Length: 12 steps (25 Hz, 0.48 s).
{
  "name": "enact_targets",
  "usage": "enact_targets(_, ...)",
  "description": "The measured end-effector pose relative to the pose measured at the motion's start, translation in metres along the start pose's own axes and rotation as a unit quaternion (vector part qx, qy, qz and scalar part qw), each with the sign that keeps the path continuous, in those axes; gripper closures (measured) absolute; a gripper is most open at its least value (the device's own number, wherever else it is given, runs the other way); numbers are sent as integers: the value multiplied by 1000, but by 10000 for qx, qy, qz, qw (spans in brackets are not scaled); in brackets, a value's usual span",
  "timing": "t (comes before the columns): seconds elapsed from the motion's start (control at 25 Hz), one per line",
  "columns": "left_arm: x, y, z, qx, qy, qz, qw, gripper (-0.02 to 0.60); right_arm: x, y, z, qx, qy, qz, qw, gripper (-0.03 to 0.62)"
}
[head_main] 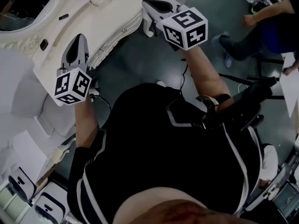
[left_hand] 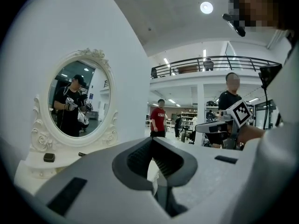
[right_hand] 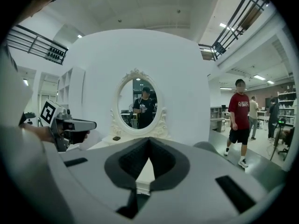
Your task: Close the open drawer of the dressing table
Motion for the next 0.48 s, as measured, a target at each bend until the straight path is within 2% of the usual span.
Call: enact_targets(0.48, 10, -13, 12, -172, -16, -7, 9999, 577, 15, -9, 4, -50, 237, 139, 9996, 589)
Point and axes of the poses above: the fingertips, and each gripper's own axes: z backward along the fingers, x to its left, y out of its underside, the point moved 5 cm from there along z, backward along the fingers, and after that the axes turned 2 degrees about y, right-handed, at the moved point
